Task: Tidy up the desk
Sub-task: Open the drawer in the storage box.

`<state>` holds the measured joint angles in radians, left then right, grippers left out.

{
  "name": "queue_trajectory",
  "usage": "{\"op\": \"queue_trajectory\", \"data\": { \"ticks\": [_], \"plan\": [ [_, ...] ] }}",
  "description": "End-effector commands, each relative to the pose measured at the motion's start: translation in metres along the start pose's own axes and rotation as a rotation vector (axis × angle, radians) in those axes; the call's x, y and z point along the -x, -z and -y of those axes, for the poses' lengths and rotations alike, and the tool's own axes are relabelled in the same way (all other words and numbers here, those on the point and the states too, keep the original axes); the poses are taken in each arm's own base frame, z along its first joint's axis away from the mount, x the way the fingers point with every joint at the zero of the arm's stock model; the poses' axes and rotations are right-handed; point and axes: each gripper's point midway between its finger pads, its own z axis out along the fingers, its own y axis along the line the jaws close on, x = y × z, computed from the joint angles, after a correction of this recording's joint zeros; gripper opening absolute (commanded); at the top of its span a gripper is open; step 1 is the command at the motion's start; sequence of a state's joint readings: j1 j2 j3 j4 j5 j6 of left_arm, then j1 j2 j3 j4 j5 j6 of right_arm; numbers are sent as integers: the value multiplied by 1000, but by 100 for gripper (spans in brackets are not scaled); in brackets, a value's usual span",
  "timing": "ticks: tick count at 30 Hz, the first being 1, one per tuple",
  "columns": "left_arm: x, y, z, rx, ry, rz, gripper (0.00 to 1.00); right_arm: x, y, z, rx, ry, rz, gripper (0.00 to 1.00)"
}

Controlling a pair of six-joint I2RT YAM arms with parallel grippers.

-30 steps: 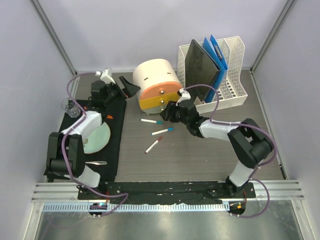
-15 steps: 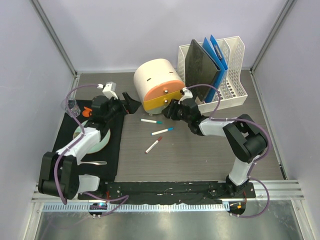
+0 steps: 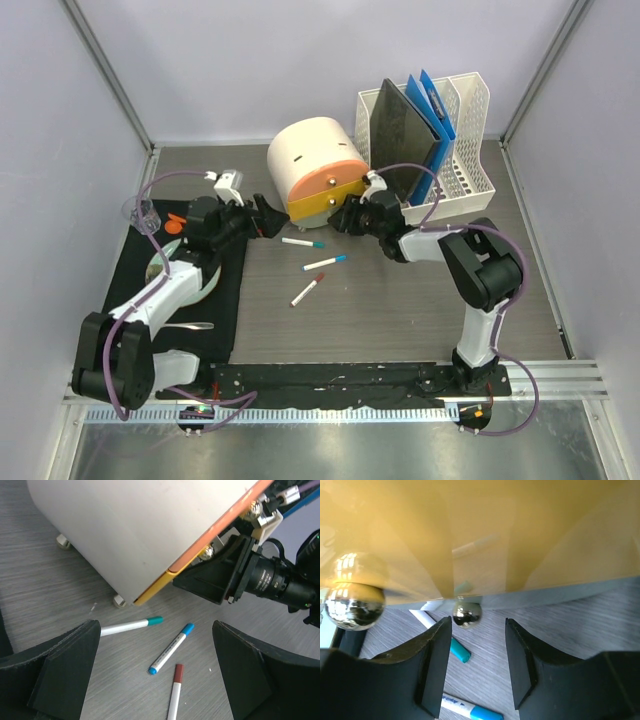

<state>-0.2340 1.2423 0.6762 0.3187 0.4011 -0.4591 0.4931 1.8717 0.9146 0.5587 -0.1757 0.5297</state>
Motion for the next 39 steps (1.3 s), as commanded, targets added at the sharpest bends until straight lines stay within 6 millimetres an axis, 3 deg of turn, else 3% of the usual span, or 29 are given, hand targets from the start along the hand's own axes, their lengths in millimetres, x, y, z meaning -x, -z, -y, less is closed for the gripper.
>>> {"op": "queue_trajectory", "data": {
  "ticks": [1, 8, 25, 31, 39],
  "plan": [
    [-2, 2, 8, -8, -57, 3, 100, 29, -9, -16, 86, 63, 78, 52],
    [-12, -5, 9, 27, -68, -13, 100, 33, -11, -15, 99, 48, 101, 50],
    [-23, -11, 6, 121, -50, -31, 100, 24, -5, -8, 97, -42, 144, 24],
    [-30, -20, 4, 160, -61, -56, 100, 20, -2, -6, 82, -52, 137, 21],
    [-22, -37, -4, 230, -45, -34, 100, 10, 1, -5, 45, -36, 97, 19]
  ]
}}
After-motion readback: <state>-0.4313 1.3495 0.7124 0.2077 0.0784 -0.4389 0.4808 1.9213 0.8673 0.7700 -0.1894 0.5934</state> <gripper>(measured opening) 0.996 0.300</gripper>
